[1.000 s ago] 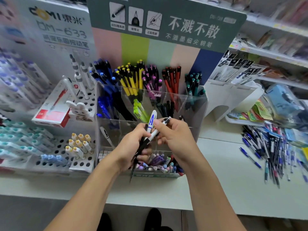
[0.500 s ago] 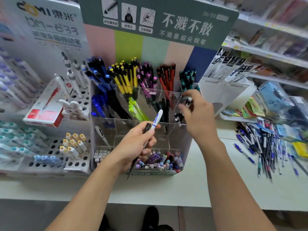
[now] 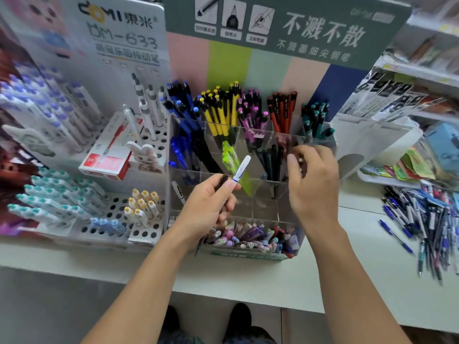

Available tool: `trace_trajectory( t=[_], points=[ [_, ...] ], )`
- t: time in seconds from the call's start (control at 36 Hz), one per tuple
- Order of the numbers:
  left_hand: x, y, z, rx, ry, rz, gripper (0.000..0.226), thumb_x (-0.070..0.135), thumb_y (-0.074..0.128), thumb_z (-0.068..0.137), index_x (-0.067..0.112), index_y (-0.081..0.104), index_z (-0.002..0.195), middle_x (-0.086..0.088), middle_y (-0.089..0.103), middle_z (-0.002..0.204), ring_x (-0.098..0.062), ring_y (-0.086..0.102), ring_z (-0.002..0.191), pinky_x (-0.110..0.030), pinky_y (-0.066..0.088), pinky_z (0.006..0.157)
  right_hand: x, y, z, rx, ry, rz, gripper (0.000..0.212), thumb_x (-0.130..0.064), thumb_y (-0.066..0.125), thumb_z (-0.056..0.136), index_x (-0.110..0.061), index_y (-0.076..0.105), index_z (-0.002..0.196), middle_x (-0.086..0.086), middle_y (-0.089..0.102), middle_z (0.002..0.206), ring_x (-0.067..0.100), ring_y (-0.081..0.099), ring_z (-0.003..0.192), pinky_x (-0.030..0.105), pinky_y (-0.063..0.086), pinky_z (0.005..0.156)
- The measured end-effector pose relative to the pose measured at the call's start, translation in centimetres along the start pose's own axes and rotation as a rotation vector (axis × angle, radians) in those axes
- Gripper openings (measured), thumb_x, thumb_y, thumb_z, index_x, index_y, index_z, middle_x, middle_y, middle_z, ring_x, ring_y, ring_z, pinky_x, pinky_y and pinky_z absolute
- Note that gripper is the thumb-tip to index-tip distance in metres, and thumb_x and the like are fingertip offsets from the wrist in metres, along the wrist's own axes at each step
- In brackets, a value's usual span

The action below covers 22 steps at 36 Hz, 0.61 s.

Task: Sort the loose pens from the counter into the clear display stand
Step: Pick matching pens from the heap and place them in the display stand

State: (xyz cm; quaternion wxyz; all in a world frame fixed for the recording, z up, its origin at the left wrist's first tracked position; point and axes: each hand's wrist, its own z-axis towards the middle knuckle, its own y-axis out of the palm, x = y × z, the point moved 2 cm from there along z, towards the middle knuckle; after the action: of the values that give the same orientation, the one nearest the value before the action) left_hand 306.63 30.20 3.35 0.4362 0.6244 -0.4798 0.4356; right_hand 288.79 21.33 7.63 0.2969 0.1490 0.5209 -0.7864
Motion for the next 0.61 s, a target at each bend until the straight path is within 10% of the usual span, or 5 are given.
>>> trace_trajectory(
  t=[0.06,0.17,0.33,0.61],
  points=[
    [0.1,-0.7,-0.2,0.019,0.034,-0.007,0.022,0.026,0.047,0.106,0.012,0.063,0.099,0.001,0.054,0.064,-0.010,0.036,0.043,-0.018,0.031,0.041,-2.8,-0.6,-1.4,0.114,-0.042,0.071,0.021,-0.030,0.060,0.100,-0.014,0.073,0.103,0.002,0.064,0.098,0.017,0.056,0.089,0.027,0.045,0.082],
    [0.2,-2.2,-0.9,-0.017,0.088,-0.006,0.018,0.023,0.050,0.105,0.015,0.066,0.099,-0.002,0.058,0.065,-0.012,0.040,0.044,-0.018,0.034,0.041,-7.2,2.2,-3.2,-0.259,0.152,0.473,0.024,-0.035,0.070,0.094,-0.018,0.072,0.078,-0.008,0.059,0.059,0.008,0.052,0.056,0.028,0.044,0.059],
    [-0.4,-5.8,-2.8,0.171,0.082,0.050,0.020,0.020,0.051,0.104,0.016,0.071,0.107,-0.008,0.070,0.084,-0.016,0.063,0.058,-0.024,0.049,0.044,-9.0,4.2,-3.1,-0.215,0.264,0.830,0.023,-0.017,0.055,0.104,-0.005,0.069,0.092,0.002,0.062,0.071,0.012,0.058,0.061,0.027,0.051,0.056],
    [-0.9,-10.3,-5.0,0.202,-0.056,-0.300,0.046,0.019,0.024,0.105,0.001,0.066,0.102,-0.004,0.049,0.064,-0.009,0.030,0.045,-0.018,0.023,0.038,-9.6,9.9,-5.7,-0.367,-0.212,0.316,0.014,-0.014,0.064,0.099,-0.011,0.073,0.110,0.000,0.073,0.089,0.013,0.065,0.079,0.026,0.051,0.072]
  ],
)
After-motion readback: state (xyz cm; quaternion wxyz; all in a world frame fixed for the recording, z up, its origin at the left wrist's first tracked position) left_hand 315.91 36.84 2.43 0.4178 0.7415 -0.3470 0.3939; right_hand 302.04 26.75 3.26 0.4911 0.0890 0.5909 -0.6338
